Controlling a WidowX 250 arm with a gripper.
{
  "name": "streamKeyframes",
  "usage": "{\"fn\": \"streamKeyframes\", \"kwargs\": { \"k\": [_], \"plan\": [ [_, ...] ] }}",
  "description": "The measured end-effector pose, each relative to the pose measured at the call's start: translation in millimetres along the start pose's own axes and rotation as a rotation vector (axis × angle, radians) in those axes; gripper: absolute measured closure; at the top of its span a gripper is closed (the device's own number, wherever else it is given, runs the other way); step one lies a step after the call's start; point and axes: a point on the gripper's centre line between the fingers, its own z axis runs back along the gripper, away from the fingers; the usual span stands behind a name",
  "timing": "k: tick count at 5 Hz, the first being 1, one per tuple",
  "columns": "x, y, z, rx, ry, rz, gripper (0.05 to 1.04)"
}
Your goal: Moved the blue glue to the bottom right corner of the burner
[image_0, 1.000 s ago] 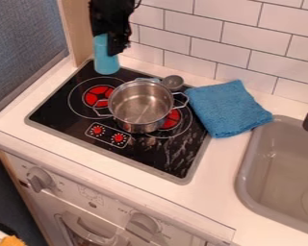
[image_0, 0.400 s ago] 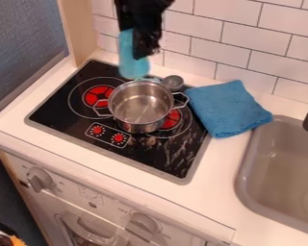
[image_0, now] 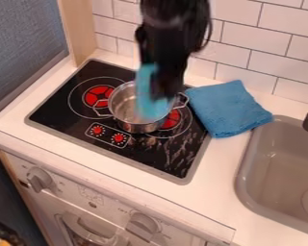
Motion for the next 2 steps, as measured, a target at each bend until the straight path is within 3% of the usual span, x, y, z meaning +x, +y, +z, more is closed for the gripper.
{"fn": "streamKeyframes", "kwargs": {
  "k": [1, 2],
  "plan": [
    [4.6, -20.2, -8.7, -0.012, 0.002, -0.059, 0.410],
    [10.6, -27.9, -30.5, -0.036, 0.024, -0.077, 0.410]
  ]
}}
